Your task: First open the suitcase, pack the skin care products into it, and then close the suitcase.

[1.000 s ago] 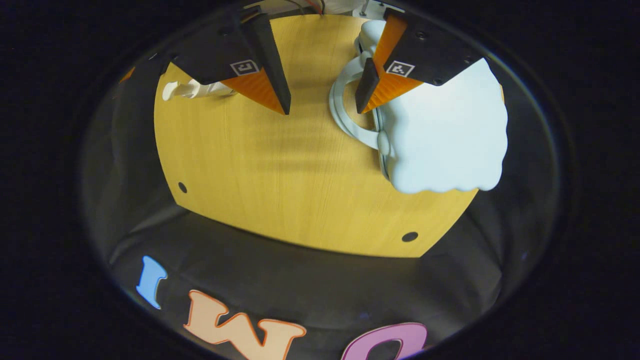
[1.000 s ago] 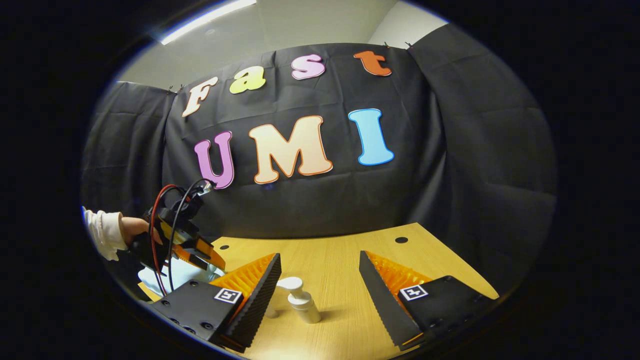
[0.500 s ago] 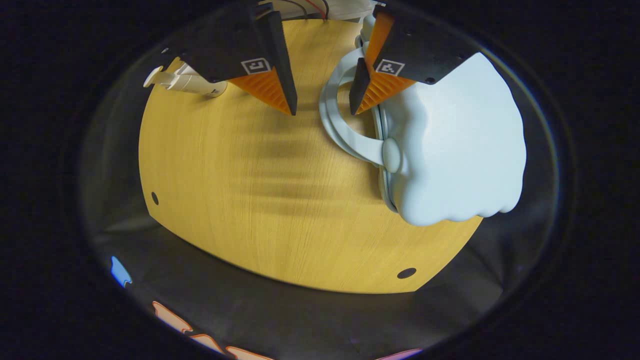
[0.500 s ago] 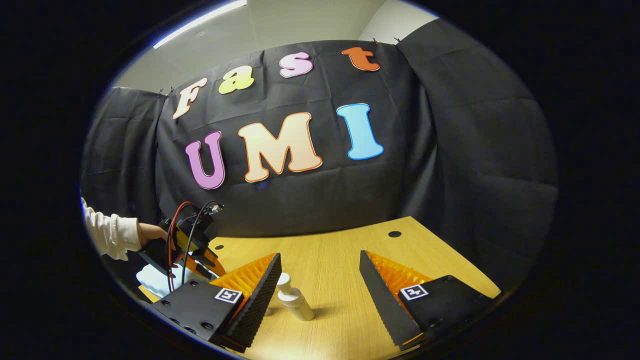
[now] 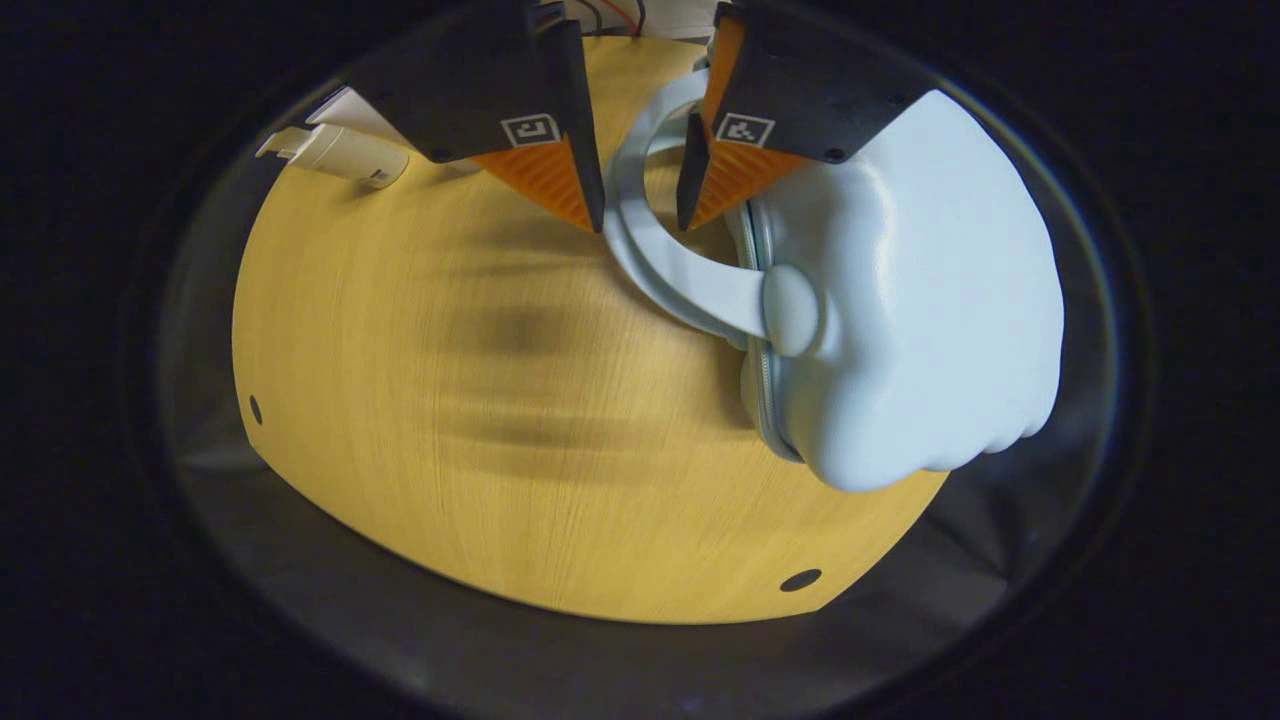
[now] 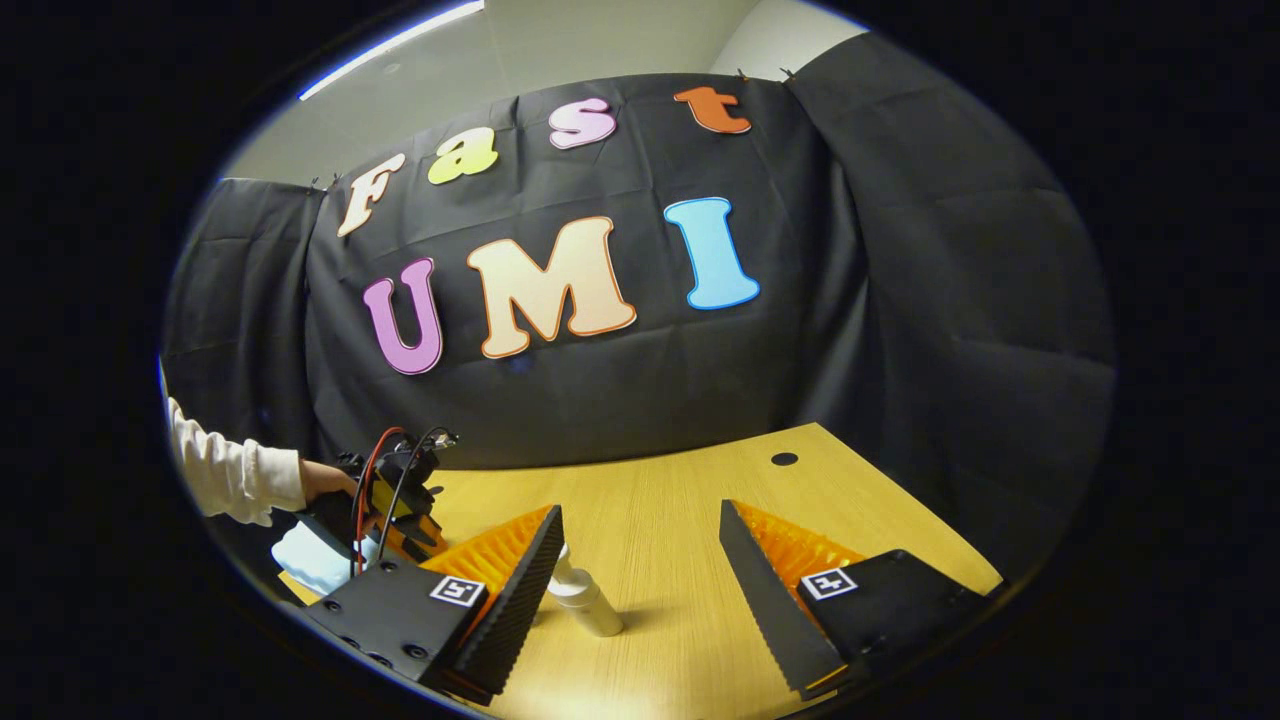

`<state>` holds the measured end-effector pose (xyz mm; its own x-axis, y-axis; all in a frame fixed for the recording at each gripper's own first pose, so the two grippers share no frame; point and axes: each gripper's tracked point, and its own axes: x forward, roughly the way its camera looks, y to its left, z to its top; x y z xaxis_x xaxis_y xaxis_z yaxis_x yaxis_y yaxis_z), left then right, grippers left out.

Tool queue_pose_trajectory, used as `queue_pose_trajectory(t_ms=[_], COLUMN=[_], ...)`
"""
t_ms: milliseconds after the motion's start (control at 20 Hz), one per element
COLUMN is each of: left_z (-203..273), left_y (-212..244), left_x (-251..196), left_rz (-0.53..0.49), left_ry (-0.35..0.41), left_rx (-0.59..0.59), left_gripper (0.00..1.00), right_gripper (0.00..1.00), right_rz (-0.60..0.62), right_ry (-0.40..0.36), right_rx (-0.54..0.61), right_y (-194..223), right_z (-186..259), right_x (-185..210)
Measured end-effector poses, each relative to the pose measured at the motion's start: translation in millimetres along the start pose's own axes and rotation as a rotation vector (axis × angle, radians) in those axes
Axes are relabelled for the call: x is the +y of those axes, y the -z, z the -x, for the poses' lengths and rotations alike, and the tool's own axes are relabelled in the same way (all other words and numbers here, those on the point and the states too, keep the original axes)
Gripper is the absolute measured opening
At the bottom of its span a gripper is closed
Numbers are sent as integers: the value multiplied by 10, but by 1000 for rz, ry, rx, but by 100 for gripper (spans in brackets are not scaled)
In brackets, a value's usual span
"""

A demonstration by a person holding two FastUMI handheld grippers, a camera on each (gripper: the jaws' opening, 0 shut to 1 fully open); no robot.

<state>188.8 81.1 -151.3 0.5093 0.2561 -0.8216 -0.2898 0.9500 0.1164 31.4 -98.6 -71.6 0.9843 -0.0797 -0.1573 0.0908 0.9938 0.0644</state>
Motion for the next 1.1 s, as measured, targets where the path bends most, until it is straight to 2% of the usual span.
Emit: queue_pose_trajectory(t_ms=[150,200,350,450,550,850,1100], left_z=[-72,-91,-113,-61,-65,101,392], left_y=[10,19,1,4,15,8,-103], left_x=[-46,-67,-41,-63,-67,-85,-124], left_rz=[-3,-8,-42,-33,-18,-19,-47], left_ry=[6,6,-25,-22,-9,80,196], left_rx=[23,31,36,33,30,14,-44], left_gripper=[32,30,21,10,4,1,1], right_gripper=[96,99,98,98,98,98,98], right_rz=[25,30,35,28,24,35,49], right_ry=[2,1,1,0,-4,-32,-64], right_rx=[4,6,4,2,9,8,-1], right_y=[3,6,-9,-11,17,12,-19], right_z=[1,-2,9,12,-6,1,41], right_x=[-26,-23,-31,-33,-27,86,252])
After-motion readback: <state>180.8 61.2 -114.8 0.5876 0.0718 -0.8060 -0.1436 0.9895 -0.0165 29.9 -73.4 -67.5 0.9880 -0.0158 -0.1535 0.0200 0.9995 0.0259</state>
